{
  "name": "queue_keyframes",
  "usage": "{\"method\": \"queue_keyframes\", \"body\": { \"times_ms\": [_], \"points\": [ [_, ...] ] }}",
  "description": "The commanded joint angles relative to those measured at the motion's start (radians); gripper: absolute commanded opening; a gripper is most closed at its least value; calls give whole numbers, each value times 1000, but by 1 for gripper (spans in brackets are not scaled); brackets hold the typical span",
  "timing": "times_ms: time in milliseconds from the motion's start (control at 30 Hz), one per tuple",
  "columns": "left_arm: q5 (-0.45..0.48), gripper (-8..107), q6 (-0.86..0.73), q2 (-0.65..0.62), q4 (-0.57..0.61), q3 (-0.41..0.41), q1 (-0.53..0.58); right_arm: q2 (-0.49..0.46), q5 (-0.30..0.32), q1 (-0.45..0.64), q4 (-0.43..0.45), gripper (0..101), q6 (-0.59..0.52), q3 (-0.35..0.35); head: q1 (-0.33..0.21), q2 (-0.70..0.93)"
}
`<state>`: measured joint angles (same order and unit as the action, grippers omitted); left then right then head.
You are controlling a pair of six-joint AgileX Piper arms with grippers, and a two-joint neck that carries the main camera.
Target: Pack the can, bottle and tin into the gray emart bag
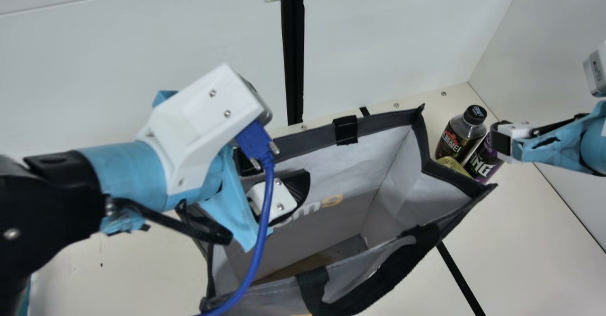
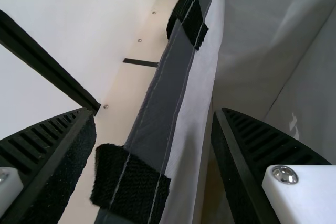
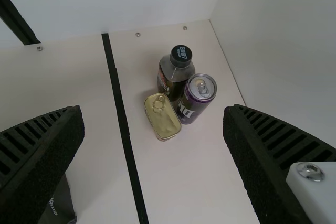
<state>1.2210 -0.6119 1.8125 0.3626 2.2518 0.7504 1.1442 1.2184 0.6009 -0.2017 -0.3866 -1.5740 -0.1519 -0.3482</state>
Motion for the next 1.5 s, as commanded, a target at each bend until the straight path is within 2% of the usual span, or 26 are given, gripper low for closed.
{"method": "queue_keyframes", "body": {
  "times_ms": [0,67,467,933,1467],
  "points": [
    [-1,90,-3,8,1,-3,3,0,0,0,0,91,0,0,-23,-1],
    [-1,90,-5,16,0,-6,6,0,0,0,0,91,0,0,-23,-1],
    [-1,10,5,39,-26,-21,21,0,0,0,0,91,0,0,-23,-1],
    [-1,10,161,8,-152,4,-5,0,0,0,0,91,0,0,-23,-1],
    [-1,10,378,-91,-436,-16,-17,0,0,0,0,91,0,0,-23,-1]
  ]
}}
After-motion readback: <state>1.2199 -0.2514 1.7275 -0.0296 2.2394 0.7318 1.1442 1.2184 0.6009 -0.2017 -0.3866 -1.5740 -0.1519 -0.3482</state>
